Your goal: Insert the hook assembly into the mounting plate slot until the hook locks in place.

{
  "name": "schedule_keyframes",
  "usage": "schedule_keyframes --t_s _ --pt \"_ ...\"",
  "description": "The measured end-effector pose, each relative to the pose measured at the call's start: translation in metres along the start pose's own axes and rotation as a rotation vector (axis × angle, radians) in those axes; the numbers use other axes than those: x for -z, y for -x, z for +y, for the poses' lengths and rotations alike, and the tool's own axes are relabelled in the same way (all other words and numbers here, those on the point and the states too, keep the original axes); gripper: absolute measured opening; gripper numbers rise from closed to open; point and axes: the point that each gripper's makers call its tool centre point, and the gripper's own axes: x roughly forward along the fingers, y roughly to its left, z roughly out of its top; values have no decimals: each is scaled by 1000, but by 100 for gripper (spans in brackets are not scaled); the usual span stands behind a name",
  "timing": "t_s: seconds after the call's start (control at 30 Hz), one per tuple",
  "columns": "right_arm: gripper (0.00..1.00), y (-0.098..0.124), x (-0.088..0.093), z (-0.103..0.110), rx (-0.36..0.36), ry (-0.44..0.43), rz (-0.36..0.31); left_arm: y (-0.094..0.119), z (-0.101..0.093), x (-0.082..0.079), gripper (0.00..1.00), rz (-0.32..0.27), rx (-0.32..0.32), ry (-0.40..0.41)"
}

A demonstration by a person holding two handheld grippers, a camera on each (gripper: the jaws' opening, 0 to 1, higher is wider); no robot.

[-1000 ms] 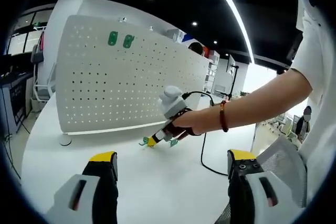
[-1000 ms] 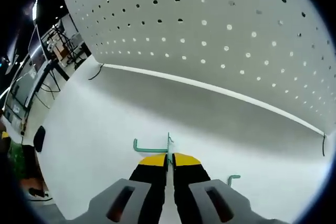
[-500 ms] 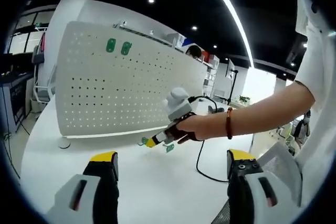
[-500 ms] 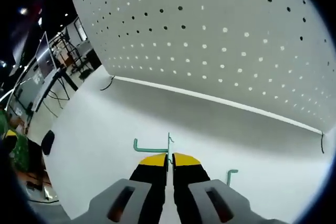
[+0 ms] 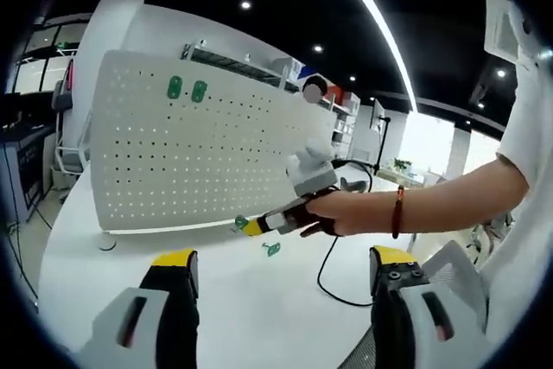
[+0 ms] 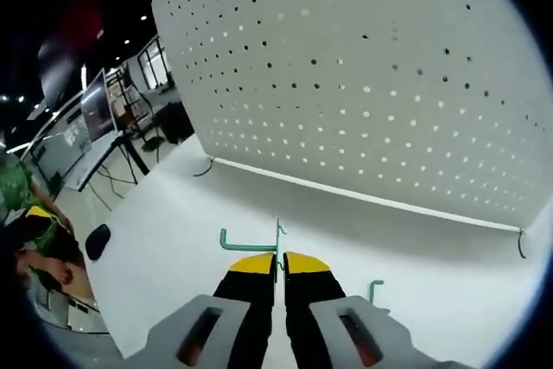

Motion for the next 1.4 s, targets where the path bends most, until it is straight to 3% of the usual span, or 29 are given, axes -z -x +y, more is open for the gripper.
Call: schedule_keyframes --t_s 0.6,1.03,1.2,1.4 --pt "2 57 -14 29 -63 21 -181 12 -27 -13 78 -19 -7 0" --pt "2 102 -27 42 -114 77 -317 -4 -53 -20 73 -34 40 8" --pt "2 116 -34 43 -126 85 -374 -10 -57 -31 69 -88 50 33" --pt "2 132 -38 52 -142 109 -427 -17 -59 -33 66 -88 51 41"
